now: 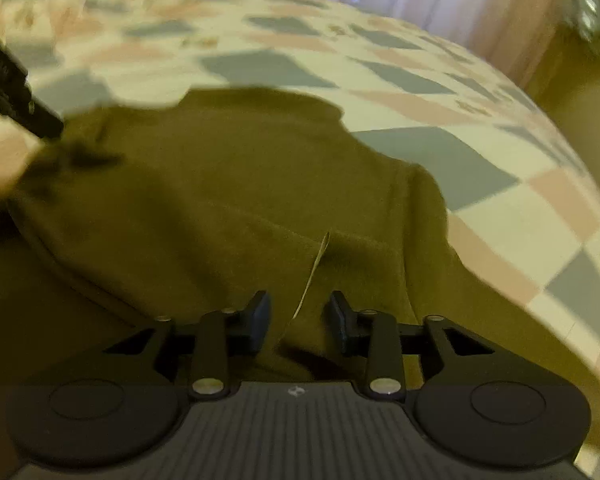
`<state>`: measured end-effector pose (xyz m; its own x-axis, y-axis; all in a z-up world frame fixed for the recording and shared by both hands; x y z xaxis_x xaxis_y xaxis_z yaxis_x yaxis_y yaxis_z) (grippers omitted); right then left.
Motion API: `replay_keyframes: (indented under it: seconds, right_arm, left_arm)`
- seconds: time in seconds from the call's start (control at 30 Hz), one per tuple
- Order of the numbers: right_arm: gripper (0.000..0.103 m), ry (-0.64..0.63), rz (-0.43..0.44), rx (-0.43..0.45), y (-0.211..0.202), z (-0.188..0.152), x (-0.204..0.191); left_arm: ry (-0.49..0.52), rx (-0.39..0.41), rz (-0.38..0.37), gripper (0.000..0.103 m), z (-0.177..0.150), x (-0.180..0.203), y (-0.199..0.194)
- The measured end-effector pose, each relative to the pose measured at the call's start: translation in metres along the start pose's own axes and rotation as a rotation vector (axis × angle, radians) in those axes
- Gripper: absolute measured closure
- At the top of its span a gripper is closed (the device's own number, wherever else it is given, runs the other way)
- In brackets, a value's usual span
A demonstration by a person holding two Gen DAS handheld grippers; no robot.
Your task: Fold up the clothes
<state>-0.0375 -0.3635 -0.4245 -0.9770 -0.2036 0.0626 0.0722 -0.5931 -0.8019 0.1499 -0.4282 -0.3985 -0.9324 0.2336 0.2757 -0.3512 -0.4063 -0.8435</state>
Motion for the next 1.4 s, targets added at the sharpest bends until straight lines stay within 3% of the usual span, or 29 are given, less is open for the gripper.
replay_keyframes:
  seconds: [0.13,0.23,0.27,0.33,0.4,0.53,0.63,0.73,0.83,0.87,0.9,0.93,1.13,1.23,1.37,1.4]
  right_arm:
    - [0.055,0.298,0.189,0.093,-0.035,0.000,0.046]
    - [0.064,0.416,0.253,0.012,-0.013,-0.009,0.067]
    - [0.069,0.441,0.271,-0.017,0.000,-0.014,0.070]
    - [0.070,0.476,0.306,-0.064,0.020,-0.024,0.076]
    - [0.070,0.468,0.331,-0.043,0.022,-0.027,0.079]
    - [0.069,0.426,0.390,-0.016,0.017,-0.034,0.084]
    - [0.069,0.410,0.433,-0.003,0.015,-0.038,0.090]
    - [0.069,0.425,0.476,-0.004,0.010,-0.041,0.098]
    - [0.066,0.463,0.497,-0.014,-0.012,-0.051,0.125]
    - [0.060,0.515,0.486,-0.013,-0.022,-0.059,0.142]
    - [0.049,0.610,0.446,-0.004,-0.035,-0.070,0.170]
    - [0.046,0.724,0.394,0.008,-0.047,-0.085,0.203]
    - [0.043,1.451,0.053,0.136,-0.095,-0.185,0.393]
    - [0.043,1.722,0.068,0.200,-0.097,-0.215,0.441]
    - [0.045,1.923,0.036,0.106,-0.079,-0.230,0.466]
    - [0.062,1.948,0.033,0.111,-0.077,-0.230,0.468]
  left_arm:
    - [-0.044,0.026,-0.103,0.094,0.002,0.018,-0.011]
    - [-0.059,0.040,-0.221,0.094,0.005,0.047,-0.015]
    - [-0.055,0.044,-0.253,0.094,0.007,0.060,-0.014]
    - [-0.025,0.038,-0.335,0.094,0.014,0.091,-0.007]
    - [0.023,0.013,-0.411,0.094,0.022,0.125,0.008]
    - [0.082,-0.080,-0.469,0.094,0.025,0.177,0.053]
    - [0.090,-0.189,-0.440,0.095,0.016,0.194,0.095]
    - [0.111,-0.247,-0.304,0.096,0.005,0.196,0.124]
    - [0.089,-0.258,-0.238,0.101,-0.002,0.192,0.136]
    - [0.086,-0.254,-0.229,0.101,-0.003,0.193,0.137]
    - [0.090,-0.249,-0.216,0.101,-0.004,0.195,0.136]
    - [0.098,-0.242,-0.201,0.101,-0.005,0.198,0.135]
    - [0.104,-0.216,-0.147,0.101,-0.009,0.208,0.132]
    - [0.096,-0.217,-0.146,0.101,-0.008,0.208,0.132]
    - [0.113,-0.224,-0.143,0.101,-0.006,0.208,0.133]
    - [0.113,-0.226,-0.142,0.101,-0.005,0.208,0.133]
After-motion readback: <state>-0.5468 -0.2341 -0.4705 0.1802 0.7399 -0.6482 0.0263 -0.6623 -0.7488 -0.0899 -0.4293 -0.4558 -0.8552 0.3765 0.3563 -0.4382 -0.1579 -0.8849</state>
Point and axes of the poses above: each gripper's, at about its wrist camera, not at the fingertips, and y roughly the way its jaws point, x to its right, z to its top, the point moved 2 cm from there along y, roughly the way its jaws point, and after that the axes turned 6 degrees about y, right-handed, at the moved point
